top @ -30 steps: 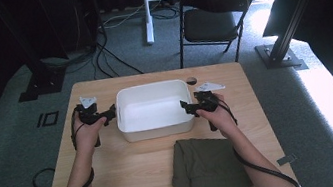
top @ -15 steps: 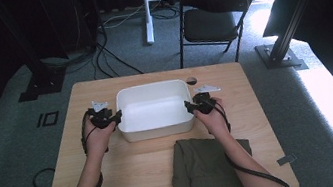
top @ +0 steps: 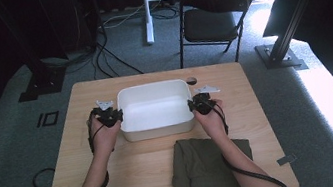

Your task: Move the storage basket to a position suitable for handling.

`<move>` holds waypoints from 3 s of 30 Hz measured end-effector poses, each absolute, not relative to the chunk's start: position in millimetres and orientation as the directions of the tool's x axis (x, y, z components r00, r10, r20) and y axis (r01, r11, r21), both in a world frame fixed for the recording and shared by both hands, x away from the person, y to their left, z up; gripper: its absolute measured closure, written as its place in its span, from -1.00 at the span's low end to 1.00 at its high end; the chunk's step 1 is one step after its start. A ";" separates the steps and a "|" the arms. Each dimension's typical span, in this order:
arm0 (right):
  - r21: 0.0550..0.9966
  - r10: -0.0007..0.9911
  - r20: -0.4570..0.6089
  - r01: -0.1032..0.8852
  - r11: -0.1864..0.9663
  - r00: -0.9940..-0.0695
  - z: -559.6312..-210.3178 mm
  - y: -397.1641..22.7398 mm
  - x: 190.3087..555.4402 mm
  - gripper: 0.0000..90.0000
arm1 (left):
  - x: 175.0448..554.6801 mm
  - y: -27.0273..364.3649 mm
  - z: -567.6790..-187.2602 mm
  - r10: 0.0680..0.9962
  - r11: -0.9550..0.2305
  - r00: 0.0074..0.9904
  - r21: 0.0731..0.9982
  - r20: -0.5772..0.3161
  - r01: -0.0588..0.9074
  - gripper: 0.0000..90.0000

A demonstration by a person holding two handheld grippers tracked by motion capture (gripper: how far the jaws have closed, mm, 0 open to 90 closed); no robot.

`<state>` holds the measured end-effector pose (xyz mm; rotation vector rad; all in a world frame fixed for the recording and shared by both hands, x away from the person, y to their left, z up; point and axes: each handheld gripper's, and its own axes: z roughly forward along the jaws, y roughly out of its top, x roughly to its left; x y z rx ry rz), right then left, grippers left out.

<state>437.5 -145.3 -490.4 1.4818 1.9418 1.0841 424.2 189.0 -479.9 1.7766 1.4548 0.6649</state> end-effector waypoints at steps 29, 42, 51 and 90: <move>0.799 0.978 0.076 0.599 0.057 -0.195 -488.2 -219.9 438.9 0.83 | 438.9 108.2 -477.9 0.955 -0.123 0.287 0.787 -0.072 0.605 0.76; 0.795 0.984 0.088 0.607 0.027 -0.158 -487.6 -249.0 440.0 0.85 | 446.6 77.7 -476.8 0.949 -0.152 0.309 0.782 -0.055 0.604 0.76; 0.793 0.986 0.093 0.609 0.012 -0.140 -487.5 -266.3 440.5 0.85 | 451.5 61.1 -476.7 0.944 -0.162 0.325 0.783 -0.054 0.601 0.76; 0.870 0.940 0.107 0.488 0.070 -0.324 -470.6 -265.3 436.2 -0.67 | 439.3 72.2 -461.2 0.815 -0.283 0.576 0.821 -0.066 0.496 -0.61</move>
